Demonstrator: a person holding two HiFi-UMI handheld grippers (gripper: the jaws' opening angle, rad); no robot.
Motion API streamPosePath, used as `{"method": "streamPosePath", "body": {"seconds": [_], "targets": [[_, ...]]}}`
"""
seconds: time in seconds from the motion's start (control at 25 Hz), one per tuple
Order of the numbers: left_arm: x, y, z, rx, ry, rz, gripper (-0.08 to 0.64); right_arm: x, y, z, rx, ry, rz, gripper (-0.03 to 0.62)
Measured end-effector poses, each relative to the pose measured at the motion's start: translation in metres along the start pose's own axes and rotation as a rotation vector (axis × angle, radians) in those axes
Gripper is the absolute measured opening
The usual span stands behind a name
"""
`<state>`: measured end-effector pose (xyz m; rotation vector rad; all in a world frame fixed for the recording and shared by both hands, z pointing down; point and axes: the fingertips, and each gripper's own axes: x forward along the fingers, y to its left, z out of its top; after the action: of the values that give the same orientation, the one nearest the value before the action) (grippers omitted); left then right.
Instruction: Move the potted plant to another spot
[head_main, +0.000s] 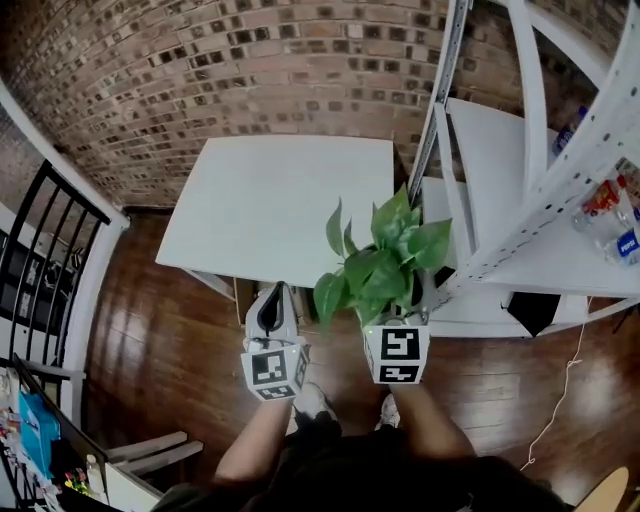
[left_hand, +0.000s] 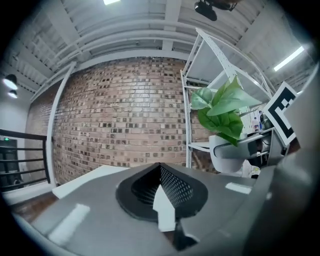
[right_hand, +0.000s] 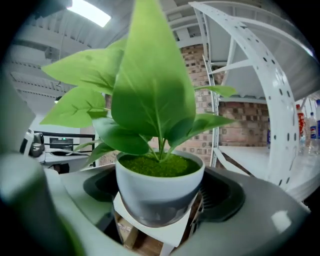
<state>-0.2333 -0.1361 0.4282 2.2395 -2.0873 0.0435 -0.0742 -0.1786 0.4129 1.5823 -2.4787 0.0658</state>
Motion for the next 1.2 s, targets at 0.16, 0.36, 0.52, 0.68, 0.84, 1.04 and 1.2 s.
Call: {"method": "streamPosePath", "body": {"seconds": [0.16,0.36,0.52,0.68,0.84,1.04,1.2], "targets": [[0.017,0.025,-0.018,0.004,0.017,-0.05,0.015,0.034,0.02,-0.02,0.016,0.005,-0.048,0.48],[0.032,0.036,-0.041,-0.002,0.039,-0.124,0.015,0.07,0.028,-0.06,0.048,0.031,-0.105,0.48],[0.042,0.048,-0.066,0.004,0.07,-0.155,0.017,0.099,0.029,-0.098,0.066,0.049,-0.147,0.479],[0.046,0.062,-0.091,0.012,0.09,-0.185,0.017,0.12,0.035,-0.127,0.054,0.063,-0.163,0.479],[0.052,0.07,-0.108,0.008,0.126,-0.184,0.016,0.139,0.033,-0.16,0.045,0.127,-0.178,0.479],[0.056,0.072,-0.115,0.01,0.137,-0.181,0.015,0.159,0.038,-0.182,0.038,0.141,-0.16,0.479],[0.06,0.076,-0.118,0.008,0.136,-0.168,0.015,0.175,0.045,-0.189,0.027,0.135,-0.144,0.48]]}}
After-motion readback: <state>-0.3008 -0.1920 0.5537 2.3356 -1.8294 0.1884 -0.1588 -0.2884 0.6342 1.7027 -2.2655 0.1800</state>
